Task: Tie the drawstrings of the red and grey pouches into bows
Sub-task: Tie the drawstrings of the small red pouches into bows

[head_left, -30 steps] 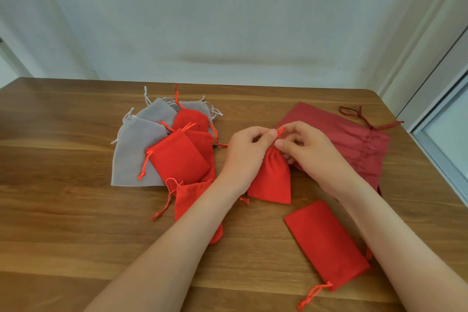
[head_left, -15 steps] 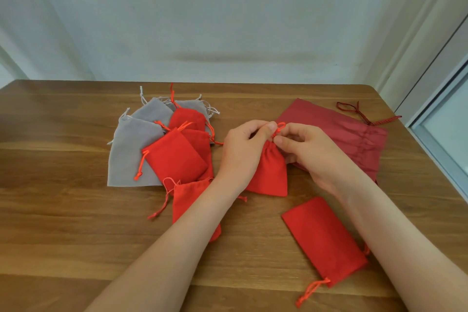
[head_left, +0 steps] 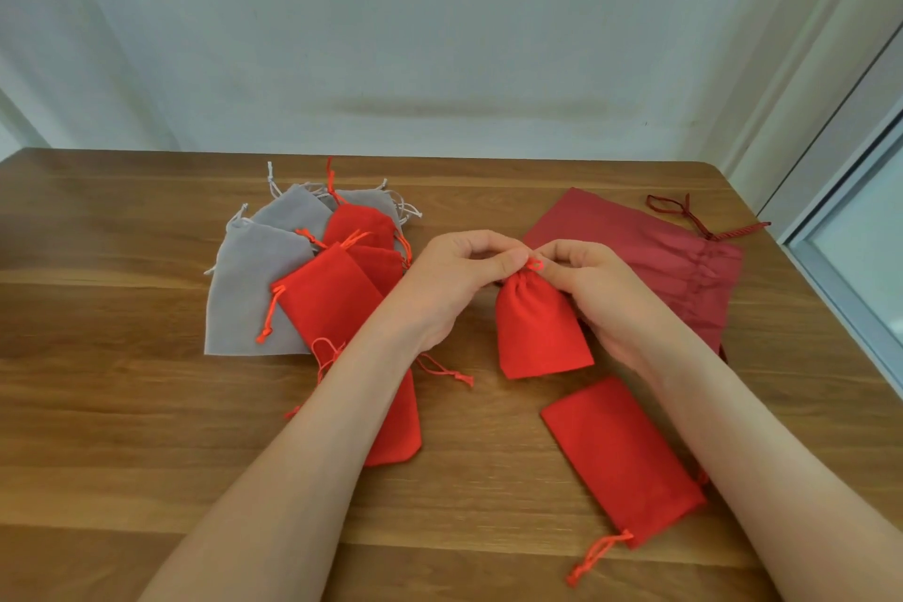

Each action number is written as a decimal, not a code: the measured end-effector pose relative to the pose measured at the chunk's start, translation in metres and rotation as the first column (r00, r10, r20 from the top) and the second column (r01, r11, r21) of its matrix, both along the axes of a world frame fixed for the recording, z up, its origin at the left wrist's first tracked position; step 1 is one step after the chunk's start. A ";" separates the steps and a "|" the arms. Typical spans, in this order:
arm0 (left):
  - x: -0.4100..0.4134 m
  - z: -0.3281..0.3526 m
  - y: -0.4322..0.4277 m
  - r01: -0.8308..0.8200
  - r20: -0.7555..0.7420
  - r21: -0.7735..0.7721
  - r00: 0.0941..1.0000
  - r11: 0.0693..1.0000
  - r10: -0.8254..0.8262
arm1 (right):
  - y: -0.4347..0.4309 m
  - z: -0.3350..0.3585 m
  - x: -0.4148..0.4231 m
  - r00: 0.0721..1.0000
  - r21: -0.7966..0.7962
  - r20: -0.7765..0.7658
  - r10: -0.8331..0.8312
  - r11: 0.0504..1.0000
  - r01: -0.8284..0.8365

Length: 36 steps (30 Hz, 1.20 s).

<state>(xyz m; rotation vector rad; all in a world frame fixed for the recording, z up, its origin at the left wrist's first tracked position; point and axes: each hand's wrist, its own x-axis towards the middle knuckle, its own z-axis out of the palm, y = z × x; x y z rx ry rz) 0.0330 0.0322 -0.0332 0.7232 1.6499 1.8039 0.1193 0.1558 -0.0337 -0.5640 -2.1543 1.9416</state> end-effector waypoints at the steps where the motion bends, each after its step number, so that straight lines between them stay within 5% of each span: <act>1: 0.000 0.001 -0.001 0.013 -0.030 -0.007 0.999 1.000 -0.013 | 0.000 0.000 0.000 1.000 0.022 0.002 -0.003 1.000 0.003; 5: -0.001 0.003 -0.004 -0.007 -0.220 -0.096 0.975 0.995 -0.014 | 0.000 -0.004 -0.001 0.999 0.146 0.011 -0.031 0.989 0.029; 9: -0.002 -0.001 -0.002 -0.187 -0.551 -0.244 0.834 0.952 0.023 | 0.000 -0.011 -0.004 0.997 0.347 -0.007 -0.077 0.935 0.074; 14: 0.002 -0.007 0.006 -0.353 -0.878 -0.328 0.457 0.876 -0.144 | -0.003 -0.012 -0.007 0.998 0.574 0.013 -0.062 0.818 0.044; 17: 0.004 -0.019 0.015 -0.479 -0.986 -0.167 0.077 0.862 -0.148 | -0.003 -0.013 -0.009 0.999 0.630 0.020 -0.044 0.776 0.022; 20: 0.006 -0.023 0.020 -0.521 -0.987 -0.030 -0.120 0.853 -0.109 | -0.001 -0.008 -0.007 0.998 0.607 -0.036 -0.044 0.793 0.057; 27: 0.002 -0.027 0.016 -0.409 -0.991 0.060 -0.131 0.911 0.006 | 0.000 -0.004 -0.003 0.989 0.333 -0.130 -0.070 0.937 0.110; 32: 0.007 -0.022 0.015 -0.514 -0.974 0.121 -0.226 0.849 0.001 | 0.003 -0.005 -0.006 0.999 0.225 -0.024 -0.044 0.973 0.048; 36: 0.009 -0.025 0.016 -0.592 -0.970 0.039 -0.216 0.805 -0.111 | 0.005 -0.006 -0.005 1.000 0.235 0.016 -0.012 0.972 0.008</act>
